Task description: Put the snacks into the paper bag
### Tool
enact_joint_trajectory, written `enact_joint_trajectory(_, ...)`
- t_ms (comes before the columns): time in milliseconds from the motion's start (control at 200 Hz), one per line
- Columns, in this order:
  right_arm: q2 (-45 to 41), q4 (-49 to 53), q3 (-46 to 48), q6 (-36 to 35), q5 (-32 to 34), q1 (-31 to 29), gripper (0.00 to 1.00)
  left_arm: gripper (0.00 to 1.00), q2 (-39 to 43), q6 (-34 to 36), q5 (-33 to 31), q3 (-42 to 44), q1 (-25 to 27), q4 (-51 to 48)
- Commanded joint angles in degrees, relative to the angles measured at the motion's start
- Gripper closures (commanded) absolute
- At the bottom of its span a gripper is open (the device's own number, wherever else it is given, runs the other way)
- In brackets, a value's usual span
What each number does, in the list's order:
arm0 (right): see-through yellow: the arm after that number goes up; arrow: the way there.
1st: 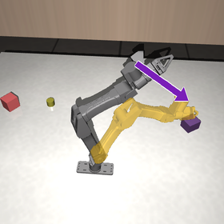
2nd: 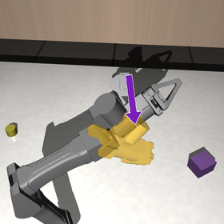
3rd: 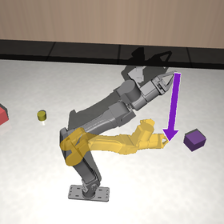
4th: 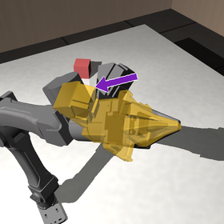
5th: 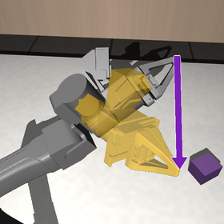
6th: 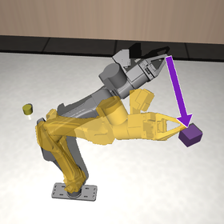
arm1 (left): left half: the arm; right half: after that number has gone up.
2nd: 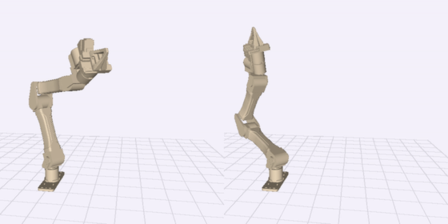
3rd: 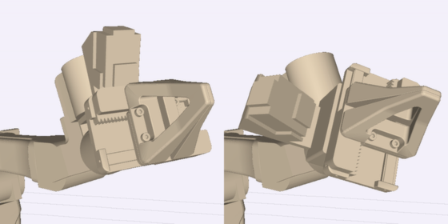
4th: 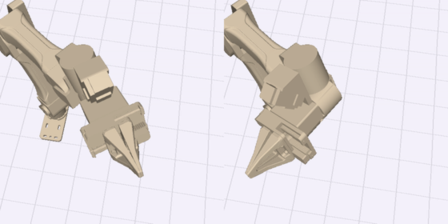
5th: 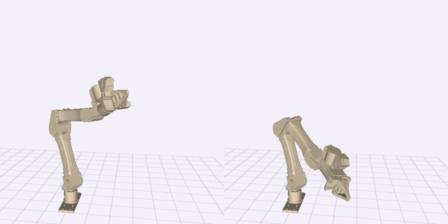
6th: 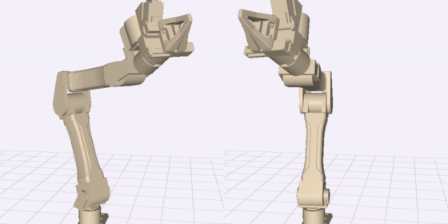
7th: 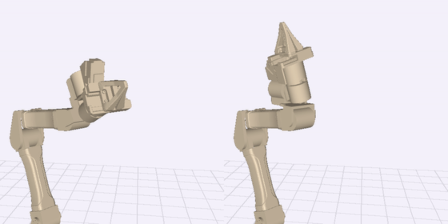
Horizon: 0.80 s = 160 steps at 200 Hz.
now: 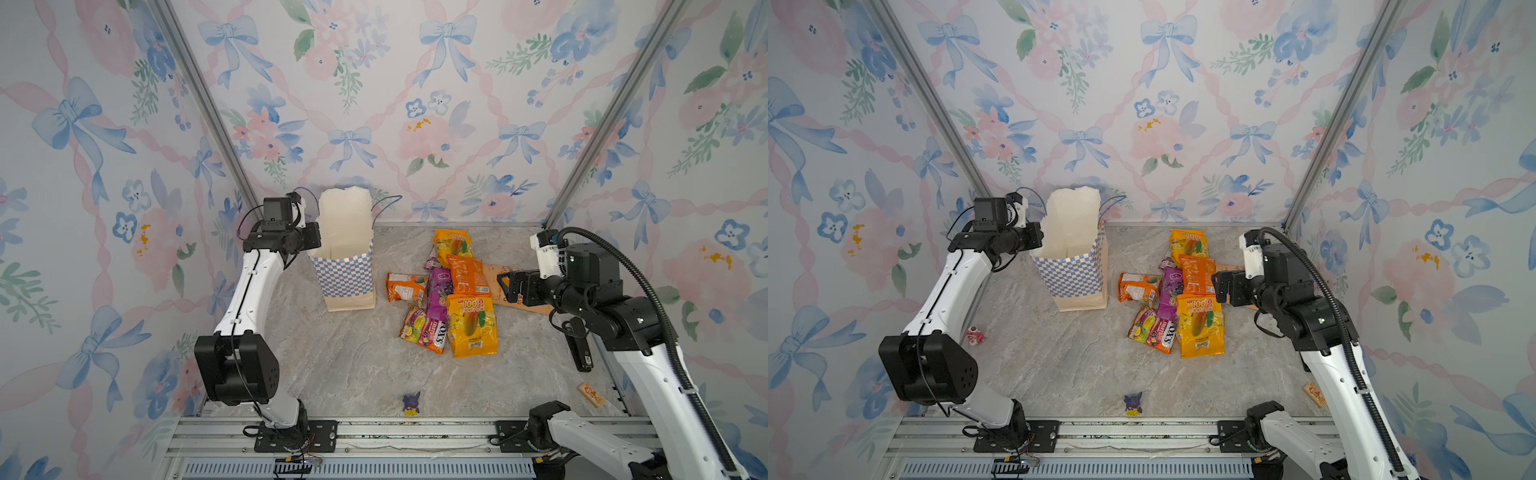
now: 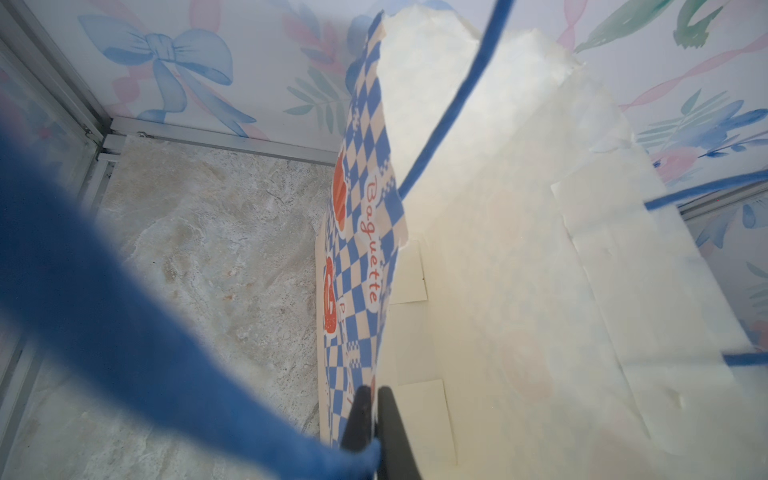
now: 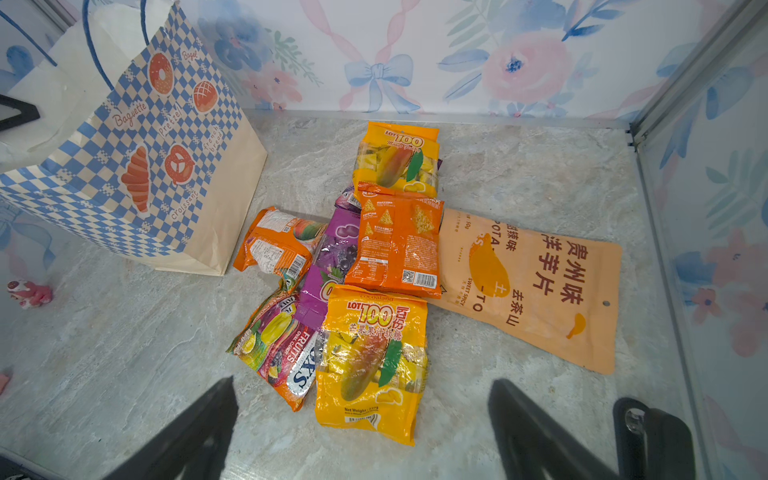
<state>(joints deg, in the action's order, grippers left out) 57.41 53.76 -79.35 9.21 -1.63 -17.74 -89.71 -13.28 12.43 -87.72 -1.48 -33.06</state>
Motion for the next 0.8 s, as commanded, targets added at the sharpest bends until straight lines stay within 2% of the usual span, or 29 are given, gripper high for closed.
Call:
enact_joint_trajectory(0,1.54,-0.23,1.36,0.93,-1.59,-0.41,0.03,1.0,3.33,-1.31,-0.98,1.83,0.24,-0.25)
enact_joint_trajectory(280,5.29,0.77,5.57,0.28,-3.83,0.22,0.03,1.0,7.38,2.22,-0.51,6.14,0.16,-0.25)
enact_joint_trajectory(525,9.2,0.23,11.05,2.06,-10.54,4.33,0.03,1.0,10.0,3.35,0.51,10.48,0.16,-0.26)
enact_joint_trajectory(795,11.43,-1.08,16.57,3.87,-13.31,7.19,0.04,1.0,12.78,3.87,1.19,12.87,-0.05,-0.23)
